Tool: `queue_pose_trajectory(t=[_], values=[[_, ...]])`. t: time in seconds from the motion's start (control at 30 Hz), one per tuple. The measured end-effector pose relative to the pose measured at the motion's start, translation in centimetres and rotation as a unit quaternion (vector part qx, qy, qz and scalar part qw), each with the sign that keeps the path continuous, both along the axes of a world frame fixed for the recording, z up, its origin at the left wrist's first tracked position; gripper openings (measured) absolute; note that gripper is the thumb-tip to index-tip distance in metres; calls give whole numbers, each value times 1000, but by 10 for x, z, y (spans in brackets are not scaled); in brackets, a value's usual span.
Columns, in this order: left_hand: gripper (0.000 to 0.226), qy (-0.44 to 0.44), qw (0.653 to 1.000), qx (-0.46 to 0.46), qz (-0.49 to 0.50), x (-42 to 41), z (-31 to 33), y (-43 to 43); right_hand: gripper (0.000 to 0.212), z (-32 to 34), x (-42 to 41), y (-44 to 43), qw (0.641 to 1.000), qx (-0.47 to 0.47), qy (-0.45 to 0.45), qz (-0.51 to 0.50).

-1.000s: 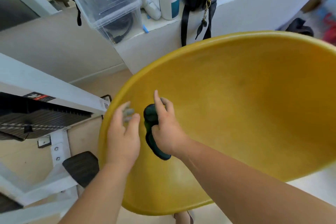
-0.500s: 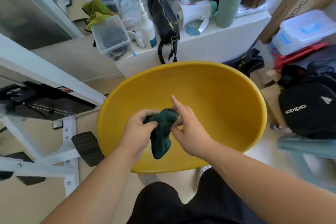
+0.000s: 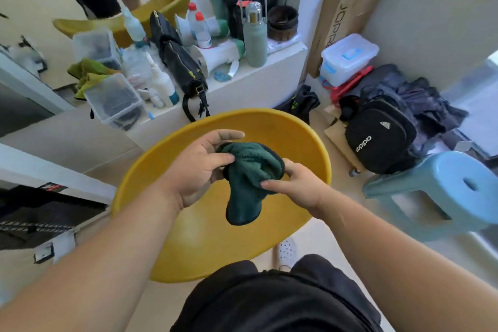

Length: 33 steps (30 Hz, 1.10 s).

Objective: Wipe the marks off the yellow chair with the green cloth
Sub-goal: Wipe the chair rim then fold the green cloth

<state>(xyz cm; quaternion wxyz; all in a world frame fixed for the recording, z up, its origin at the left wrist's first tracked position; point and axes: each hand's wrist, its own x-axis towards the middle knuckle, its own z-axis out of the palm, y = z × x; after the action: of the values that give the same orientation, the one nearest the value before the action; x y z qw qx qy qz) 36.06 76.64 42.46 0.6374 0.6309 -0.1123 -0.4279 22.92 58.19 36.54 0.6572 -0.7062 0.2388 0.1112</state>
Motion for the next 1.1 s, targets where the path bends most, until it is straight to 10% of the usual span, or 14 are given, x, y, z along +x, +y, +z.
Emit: queue_pose_trajectory(t=[0.4, 0.77, 0.9, 1.1], values=[[69, -157, 920, 171, -315, -55, -34, -42, 28, 41, -149, 5, 946, -30, 6, -322], [44, 16, 981, 64, -185, -194, -24, -178, 43, 9, -349, -81, 885, 23, 65, -460], [47, -33, 974, 71, -210, -267, -16, -237, 34, 5, -425, -127, 843, 157, -30, -513], [42, -117, 958, 81, -247, -340, -5, -308, 18, 3, -493, -195, 801, 119, -18, -586]])
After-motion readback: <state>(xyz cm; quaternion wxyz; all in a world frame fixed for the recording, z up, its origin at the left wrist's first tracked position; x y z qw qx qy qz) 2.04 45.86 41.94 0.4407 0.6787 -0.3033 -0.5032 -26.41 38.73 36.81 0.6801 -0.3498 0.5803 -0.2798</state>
